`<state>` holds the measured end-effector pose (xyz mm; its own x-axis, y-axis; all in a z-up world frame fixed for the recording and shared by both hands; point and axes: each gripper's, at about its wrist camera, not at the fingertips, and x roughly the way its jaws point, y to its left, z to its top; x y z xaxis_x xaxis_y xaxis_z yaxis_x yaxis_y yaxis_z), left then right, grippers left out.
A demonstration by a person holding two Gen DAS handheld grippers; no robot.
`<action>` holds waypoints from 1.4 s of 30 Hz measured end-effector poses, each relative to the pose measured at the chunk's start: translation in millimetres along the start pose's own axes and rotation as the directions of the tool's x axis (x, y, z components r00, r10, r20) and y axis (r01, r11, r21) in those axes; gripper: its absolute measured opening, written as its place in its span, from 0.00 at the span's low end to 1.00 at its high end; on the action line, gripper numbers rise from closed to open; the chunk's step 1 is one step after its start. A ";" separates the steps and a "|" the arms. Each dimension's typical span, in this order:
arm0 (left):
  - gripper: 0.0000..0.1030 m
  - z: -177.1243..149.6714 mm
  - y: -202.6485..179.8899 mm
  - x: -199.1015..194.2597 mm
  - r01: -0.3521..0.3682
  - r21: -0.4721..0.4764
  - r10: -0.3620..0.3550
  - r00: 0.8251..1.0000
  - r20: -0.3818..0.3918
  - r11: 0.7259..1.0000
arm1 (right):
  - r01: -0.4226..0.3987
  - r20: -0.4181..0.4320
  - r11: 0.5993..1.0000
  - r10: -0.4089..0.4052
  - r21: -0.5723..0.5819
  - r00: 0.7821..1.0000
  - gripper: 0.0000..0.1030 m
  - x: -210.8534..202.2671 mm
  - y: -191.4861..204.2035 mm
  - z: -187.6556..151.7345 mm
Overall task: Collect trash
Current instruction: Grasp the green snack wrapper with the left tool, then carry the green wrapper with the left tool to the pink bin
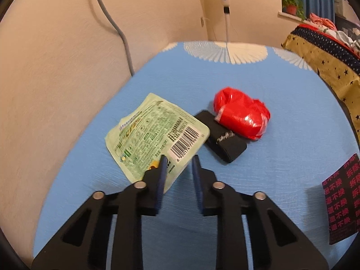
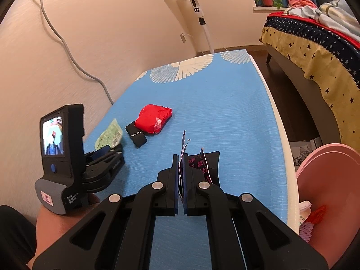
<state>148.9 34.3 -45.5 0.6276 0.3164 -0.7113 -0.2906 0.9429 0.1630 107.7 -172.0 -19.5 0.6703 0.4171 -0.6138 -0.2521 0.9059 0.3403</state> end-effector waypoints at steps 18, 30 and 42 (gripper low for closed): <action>0.01 -4.3 47.1 -89.1 0.107 -0.123 -0.085 0.982 0.170 0.987 | 0.038 0.119 0.998 -0.033 -0.044 0.992 0.03 -64.4 12.6 -3.0; 0.01 -17.0 36.3 -128.4 0.213 -0.083 -0.190 0.956 0.223 0.974 | 0.111 0.199 0.993 -0.100 -0.043 0.975 0.03 -112.7 6.2 0.7; 0.01 -27.2 0.9 -157.5 0.317 -0.006 -0.306 0.920 0.246 0.948 | 0.202 0.256 0.979 -0.188 -0.029 0.948 0.03 -147.8 -7.2 1.7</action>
<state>30.2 -17.5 48.0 0.8440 0.0285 -0.5356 -0.0813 0.9938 -0.0752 11.6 -240.3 70.0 0.8618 0.2066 -0.4632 -0.1320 0.9732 0.1885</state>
